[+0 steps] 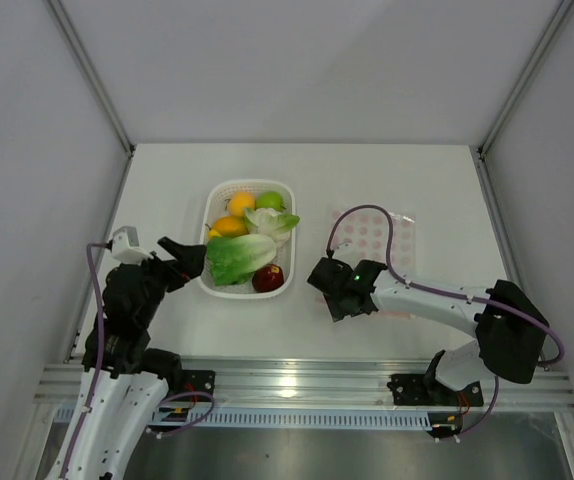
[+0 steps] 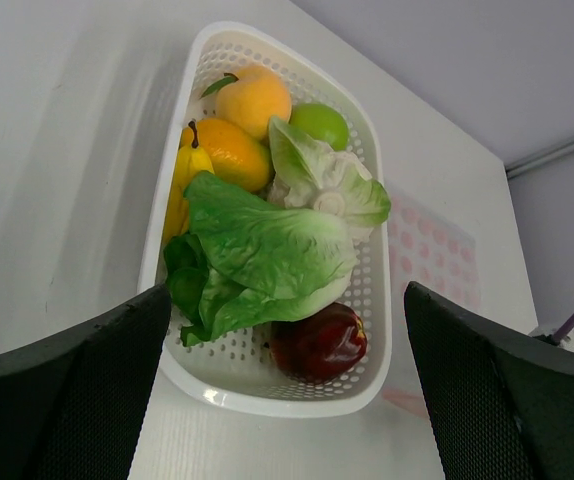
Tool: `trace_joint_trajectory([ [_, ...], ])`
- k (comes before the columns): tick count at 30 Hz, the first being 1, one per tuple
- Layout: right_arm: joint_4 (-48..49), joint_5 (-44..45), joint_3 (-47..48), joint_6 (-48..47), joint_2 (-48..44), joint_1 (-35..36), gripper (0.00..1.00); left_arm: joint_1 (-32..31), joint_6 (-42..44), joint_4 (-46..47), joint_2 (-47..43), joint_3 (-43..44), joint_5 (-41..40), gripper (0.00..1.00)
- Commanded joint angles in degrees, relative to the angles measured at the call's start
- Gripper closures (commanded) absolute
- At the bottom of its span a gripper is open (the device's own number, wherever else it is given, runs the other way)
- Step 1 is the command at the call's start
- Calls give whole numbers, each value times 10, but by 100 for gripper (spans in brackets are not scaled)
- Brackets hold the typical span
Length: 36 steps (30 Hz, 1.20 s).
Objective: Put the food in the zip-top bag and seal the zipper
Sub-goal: Pick up the zipper food storage bag at the center of the board.
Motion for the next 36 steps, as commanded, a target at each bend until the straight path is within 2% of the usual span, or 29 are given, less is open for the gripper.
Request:
trace_joint_trajectory([
  [1, -2, 52, -9, 26, 8, -11, 11, -2, 21, 10, 8, 24, 29, 0],
  [10, 80, 61, -16, -44, 75, -68, 23, -2, 22, 24, -1, 27, 51, 1],
  [13, 113, 53, -20, -73, 90, -72, 32, -1, 25, 30, -2, 22, 61, 0],
  [14, 118, 50, -20, -77, 92, -74, 42, -1, 25, 32, -1, 23, 65, 1],
  [16, 131, 47, -23, -86, 99, -80, 55, -1, 24, 35, 6, 23, 83, 4],
  [17, 135, 43, -24, -88, 99, -82, 78, -2, 23, 37, 9, 22, 96, 7],
  [18, 143, 40, -24, -91, 96, -80, 89, -1, 25, 40, 19, 22, 111, 11],
  [20, 145, 40, -24, -93, 86, -76, 100, -3, 29, 54, 32, 23, 163, 14],
  [22, 144, 42, -19, -91, 63, -75, 100, -6, 29, 68, 56, 34, 209, 19],
  [25, 129, 22, 4, -89, 20, -83, 100, -35, 43, 87, 78, 41, 232, 23],
  [31, 87, -103, 114, -90, -62, -143, 100, -174, 63, 128, 128, 68, 203, 23],
  [34, 56, -146, 185, -89, -55, -159, 100, -248, 39, 171, 190, 69, 199, 23],
  [36, 33, -150, 200, -81, -50, -156, 100, -273, 33, 192, 215, 80, 178, 23],
])
